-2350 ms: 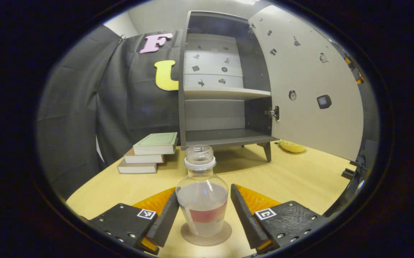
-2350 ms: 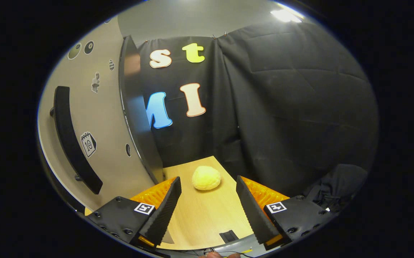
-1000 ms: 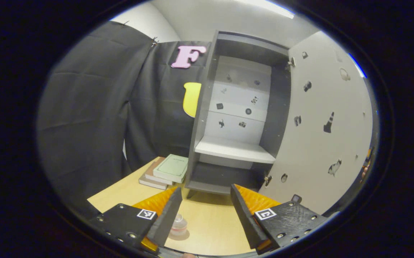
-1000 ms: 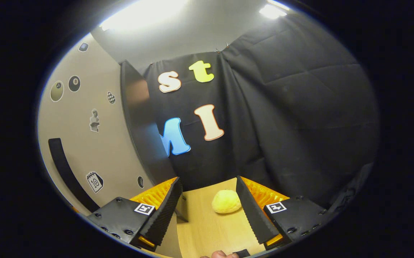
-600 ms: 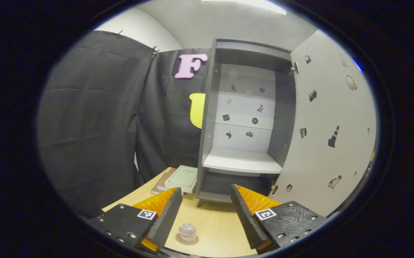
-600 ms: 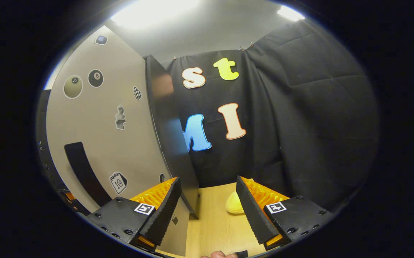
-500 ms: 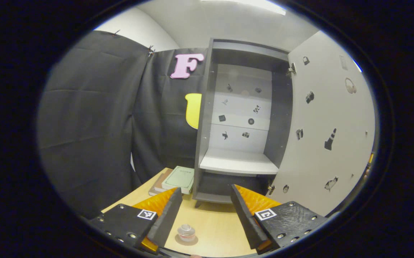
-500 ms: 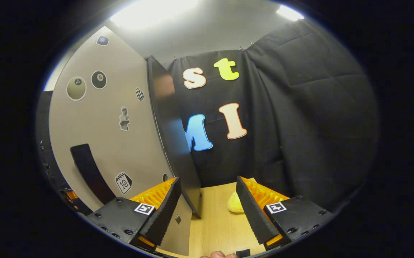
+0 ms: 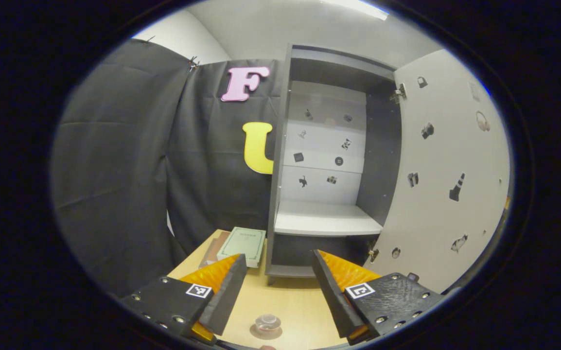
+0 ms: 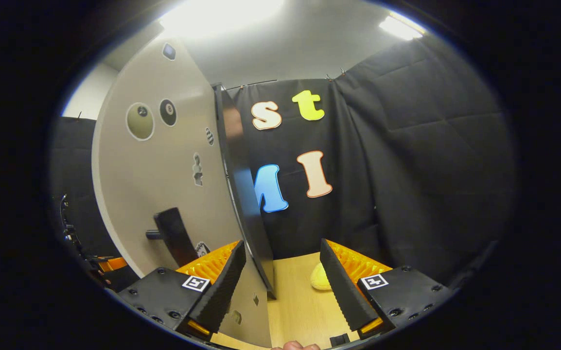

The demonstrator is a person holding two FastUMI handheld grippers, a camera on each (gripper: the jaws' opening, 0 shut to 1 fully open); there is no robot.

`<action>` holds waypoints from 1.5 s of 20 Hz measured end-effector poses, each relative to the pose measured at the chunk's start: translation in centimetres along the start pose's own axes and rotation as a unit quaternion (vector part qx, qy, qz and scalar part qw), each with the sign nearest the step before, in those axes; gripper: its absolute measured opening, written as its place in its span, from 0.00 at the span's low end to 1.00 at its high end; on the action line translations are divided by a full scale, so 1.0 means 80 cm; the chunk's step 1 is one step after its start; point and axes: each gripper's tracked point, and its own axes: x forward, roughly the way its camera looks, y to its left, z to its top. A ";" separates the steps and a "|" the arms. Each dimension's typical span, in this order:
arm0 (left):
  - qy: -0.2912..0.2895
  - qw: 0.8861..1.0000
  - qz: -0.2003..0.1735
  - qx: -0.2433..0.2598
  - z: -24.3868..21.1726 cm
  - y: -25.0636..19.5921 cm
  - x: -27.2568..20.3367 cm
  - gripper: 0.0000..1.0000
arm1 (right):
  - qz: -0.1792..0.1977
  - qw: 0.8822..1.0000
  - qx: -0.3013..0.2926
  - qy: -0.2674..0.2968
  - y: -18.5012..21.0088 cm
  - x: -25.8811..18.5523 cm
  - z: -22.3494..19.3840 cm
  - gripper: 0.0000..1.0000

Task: Open the cabinet door with the right hand, grasp the bottle in the cabinet with the left hand and place it on the coaster, then close the cabinet door with the right hand.

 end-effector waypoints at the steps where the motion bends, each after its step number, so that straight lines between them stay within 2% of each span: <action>1: 0.000 1.000 -0.002 -0.002 0.000 0.009 0.003 0.82 | -0.012 1.000 -0.002 -0.002 -0.002 -0.008 0.002 0.95; 2: 0.000 1.000 -0.002 -0.003 0.000 0.019 0.006 0.82 | -0.018 1.000 0.000 -0.001 -0.001 -0.011 -0.002 0.89; 3: -0.001 1.000 -0.001 -0.004 0.000 0.031 0.008 0.82 | -0.022 1.000 0.003 -0.003 0.003 -0.014 0.000 0.96; 5: 0.002 1.000 -0.003 -0.009 -0.002 0.048 0.012 0.84 | -0.036 0.999 -0.002 -0.010 0.011 -0.021 0.005 0.95; 8: 0.007 1.000 0.001 -0.018 -0.007 0.077 0.018 0.82 | -0.064 0.998 -0.014 -0.010 0.023 -0.030 -0.001 0.96; 9: 0.008 1.000 -0.002 -0.020 -0.008 0.084 0.020 0.84 | -0.066 0.998 -0.012 -0.011 0.032 -0.032 -0.001 0.95; 11: 0.011 1.000 -0.005 -0.020 -0.010 0.097 0.026 0.82 | -0.066 0.998 -0.010 -0.009 0.053 -0.036 -0.007 0.95; 12: 0.013 1.000 -0.006 -0.018 -0.011 0.104 0.028 0.84 | -0.063 0.998 -0.009 -0.008 0.066 -0.036 -0.010 0.95; 14: 0.013 1.000 -0.013 -0.016 -0.011 0.115 0.029 0.84 | -0.059 0.998 -0.011 -0.008 0.090 -0.038 -0.015 0.95; 15: 0.013 1.000 -0.017 -0.016 -0.010 0.120 0.029 0.82 | -0.058 0.998 -0.012 -0.008 0.104 -0.038 -0.015 0.95; 19: 0.006 1.000 -0.011 -0.016 -0.007 0.156 0.025 0.83 | -0.056 0.998 -0.015 -0.008 0.150 -0.038 -0.026 0.95; 25: -0.002 1.000 0.000 -0.016 0.004 0.202 0.016 0.82 | -0.012 1.000 -0.009 0.008 0.230 -0.028 -0.048 0.96; 26: -0.002 1.000 0.001 -0.017 0.003 0.206 0.013 0.84 | -0.003 1.000 -0.009 0.011 0.243 -0.023 -0.052 0.96; 27: -0.002 1.000 0.001 -0.018 0.003 0.210 0.011 0.82 | 0.006 1.000 -0.005 0.014 0.256 -0.019 -0.055 0.96; 30: -0.001 1.000 0.010 -0.014 0.003 0.226 0.007 0.82 | 0.037 0.999 0.035 0.019 0.288 0.003 -0.060 0.96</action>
